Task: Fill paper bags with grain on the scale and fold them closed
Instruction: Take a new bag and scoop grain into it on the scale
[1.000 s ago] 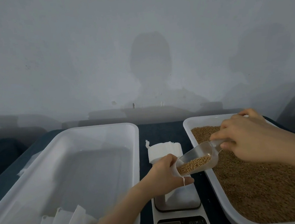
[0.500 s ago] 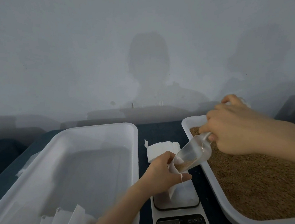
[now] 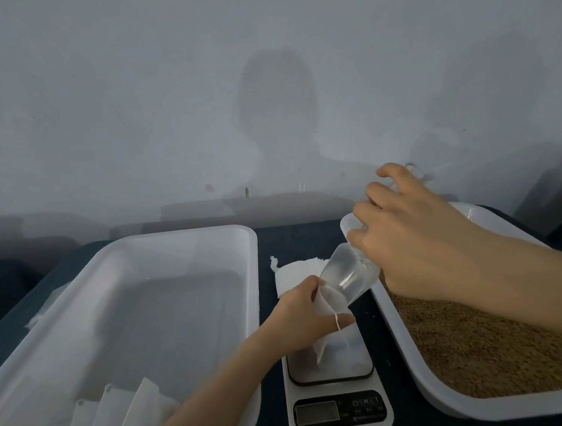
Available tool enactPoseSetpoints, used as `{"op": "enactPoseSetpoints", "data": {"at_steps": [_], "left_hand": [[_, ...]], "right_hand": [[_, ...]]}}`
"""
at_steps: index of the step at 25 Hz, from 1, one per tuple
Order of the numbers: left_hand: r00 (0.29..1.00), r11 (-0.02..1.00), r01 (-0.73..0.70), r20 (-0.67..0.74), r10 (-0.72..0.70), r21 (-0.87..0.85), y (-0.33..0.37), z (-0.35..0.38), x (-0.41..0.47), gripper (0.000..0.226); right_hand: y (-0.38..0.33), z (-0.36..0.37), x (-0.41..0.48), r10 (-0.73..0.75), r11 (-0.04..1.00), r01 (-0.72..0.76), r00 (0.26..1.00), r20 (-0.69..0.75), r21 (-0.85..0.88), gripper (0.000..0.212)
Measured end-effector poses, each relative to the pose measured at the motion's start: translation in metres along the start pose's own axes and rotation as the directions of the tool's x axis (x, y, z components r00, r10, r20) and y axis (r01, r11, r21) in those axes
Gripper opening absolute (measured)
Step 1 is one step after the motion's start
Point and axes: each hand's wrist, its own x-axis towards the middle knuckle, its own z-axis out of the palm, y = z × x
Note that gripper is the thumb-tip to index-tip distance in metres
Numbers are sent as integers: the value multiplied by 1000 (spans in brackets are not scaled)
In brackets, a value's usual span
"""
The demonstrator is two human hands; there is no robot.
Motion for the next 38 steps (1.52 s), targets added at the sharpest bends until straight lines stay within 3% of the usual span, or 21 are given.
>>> {"op": "enactPoseSetpoints", "data": {"at_steps": [3, 7, 12, 14, 18, 25, 30, 34, 38], "left_hand": [[1000, 1000, -13, 0, 13, -12, -1, 0, -1, 49], [1000, 999, -28, -7, 28, -29, -3, 0, -1, 44], [999, 999, -40, -19, 39, -22, -3, 0, -1, 43], [999, 999, -41, -16, 41, -25, -3, -1, -2, 43], [999, 998, -41, -14, 41, -46, -2, -1, -3, 41], [999, 998, -41, -11, 40, -50, -2, -1, -3, 40], [999, 998, -46, 0, 46, -47, 0, -1, -2, 38], [999, 997, -39, 0, 39, -63, -1, -2, -3, 37], [1000, 998, -28, -5, 28, -64, -2, -1, -2, 39]], "right_hand": [[9, 9, -9, 29, 1000, -29, 999, -42, -4, 39], [42, 29, -25, 162, 979, -154, 985, -55, 130, 29], [61, 75, -55, 371, 921, -379, 924, 87, 93, 36], [54, 95, -66, 411, 903, -427, 888, 205, 37, 40], [37, 130, -85, 421, 866, -493, 804, 421, 76, 41], [10, 156, -73, 434, 827, -559, 706, 560, 64, 35], [1, 176, -61, 431, 664, -701, 644, 632, 261, 34], [4, 185, -69, 428, 638, -702, 666, 611, 317, 25], [12, 184, -87, 415, 422, -772, 630, 656, 475, 26]]}}
